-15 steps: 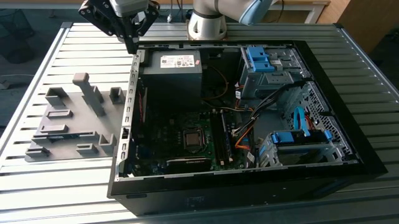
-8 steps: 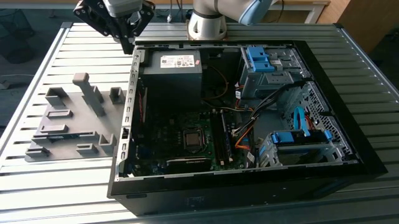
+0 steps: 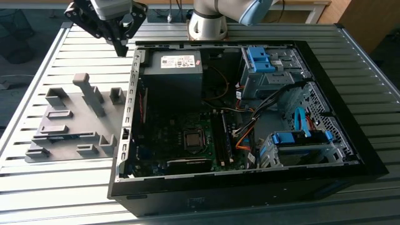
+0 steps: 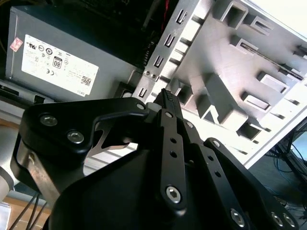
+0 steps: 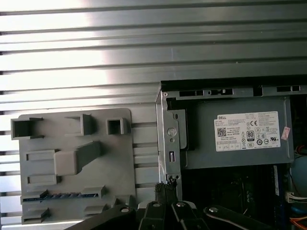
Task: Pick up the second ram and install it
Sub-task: 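Reach for the second ram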
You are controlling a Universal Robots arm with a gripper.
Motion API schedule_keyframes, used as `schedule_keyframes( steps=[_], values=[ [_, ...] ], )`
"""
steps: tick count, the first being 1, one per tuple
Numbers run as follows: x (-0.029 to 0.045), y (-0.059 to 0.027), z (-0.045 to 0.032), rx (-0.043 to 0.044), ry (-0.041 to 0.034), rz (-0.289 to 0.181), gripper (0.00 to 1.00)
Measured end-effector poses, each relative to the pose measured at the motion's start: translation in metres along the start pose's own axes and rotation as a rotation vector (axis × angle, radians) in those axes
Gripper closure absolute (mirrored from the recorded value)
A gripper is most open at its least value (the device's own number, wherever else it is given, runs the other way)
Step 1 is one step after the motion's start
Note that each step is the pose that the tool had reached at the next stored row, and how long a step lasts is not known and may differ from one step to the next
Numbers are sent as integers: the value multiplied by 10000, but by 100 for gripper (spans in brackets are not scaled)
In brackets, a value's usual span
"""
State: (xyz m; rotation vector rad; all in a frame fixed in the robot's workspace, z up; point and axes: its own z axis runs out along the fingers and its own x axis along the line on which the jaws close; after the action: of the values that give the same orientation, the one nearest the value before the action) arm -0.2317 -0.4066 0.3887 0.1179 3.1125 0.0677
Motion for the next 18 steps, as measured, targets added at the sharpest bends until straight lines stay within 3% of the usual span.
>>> schedule_keyframes(
  steps=[7, 18],
  values=[
    [130, -148, -4, 2, -1, 1, 89],
    [464, -213, -11, 1, 0, 1, 89]
  ],
)
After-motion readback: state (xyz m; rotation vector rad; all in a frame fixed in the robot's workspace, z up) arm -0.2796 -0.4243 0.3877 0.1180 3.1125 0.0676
